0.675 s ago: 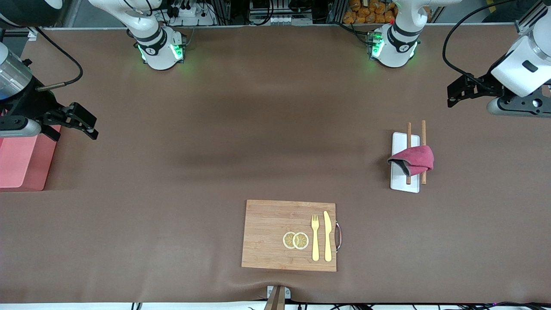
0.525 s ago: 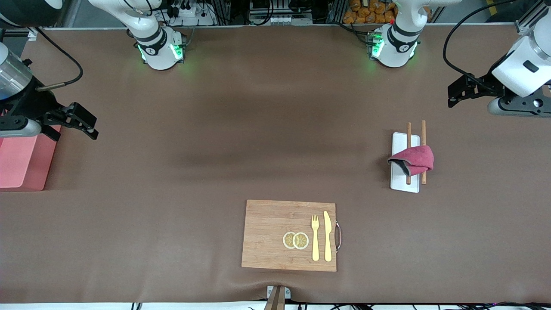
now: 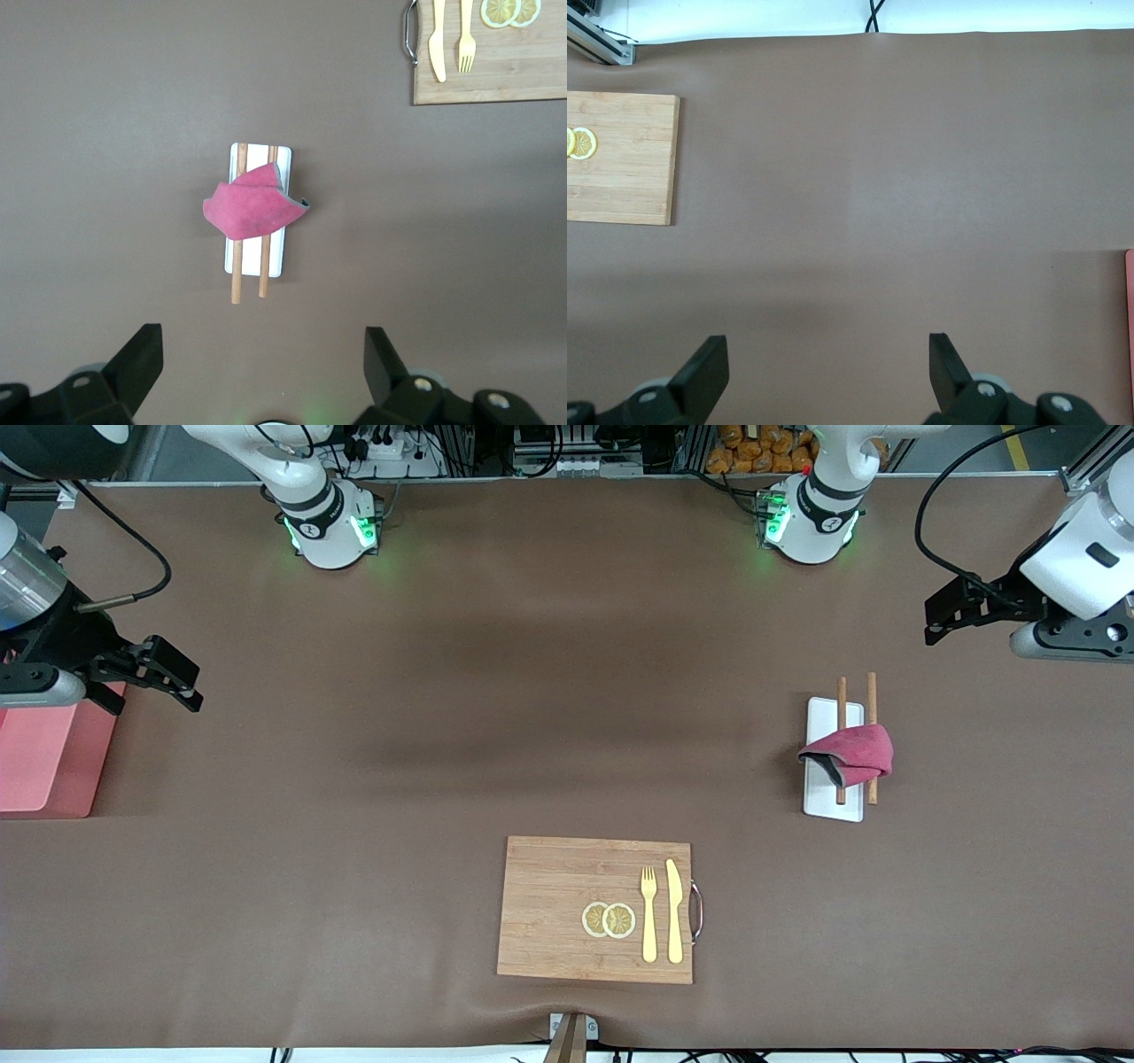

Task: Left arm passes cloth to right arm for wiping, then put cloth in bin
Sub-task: 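Move the left gripper down toward the pink cloth on the chopstick holder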

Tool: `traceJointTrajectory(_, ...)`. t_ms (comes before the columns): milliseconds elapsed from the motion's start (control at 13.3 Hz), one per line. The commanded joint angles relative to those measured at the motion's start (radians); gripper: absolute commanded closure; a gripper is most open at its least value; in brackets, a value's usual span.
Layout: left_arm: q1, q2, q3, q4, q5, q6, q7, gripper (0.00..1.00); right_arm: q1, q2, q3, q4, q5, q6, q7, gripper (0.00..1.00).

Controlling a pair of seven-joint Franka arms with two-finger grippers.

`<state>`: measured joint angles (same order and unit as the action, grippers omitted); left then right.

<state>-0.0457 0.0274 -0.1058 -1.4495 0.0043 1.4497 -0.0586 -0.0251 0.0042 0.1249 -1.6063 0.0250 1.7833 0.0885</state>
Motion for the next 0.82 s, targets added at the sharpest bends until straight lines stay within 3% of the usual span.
traceJointTrajectory(0, -0.011, 0.017, 0.002, 0.024, -0.009, -0.012, -0.004, 0.00, 0.007, -0.003, -0.002, 0.009, 0.006, -0.013, 0.019, 0.00)
traceJointTrajectory(375, 0.009, 0.081, 0.006, 0.018, -0.004, -0.012, 0.016, 0.00, 0.007, -0.003, -0.004, 0.005, 0.004, -0.035, 0.019, 0.00)
traceJointTrajectory(750, 0.032, 0.255, 0.011, 0.018, -0.003, -0.002, -0.009, 0.00, 0.008, -0.001, -0.004, 0.005, 0.004, -0.038, 0.019, 0.00)
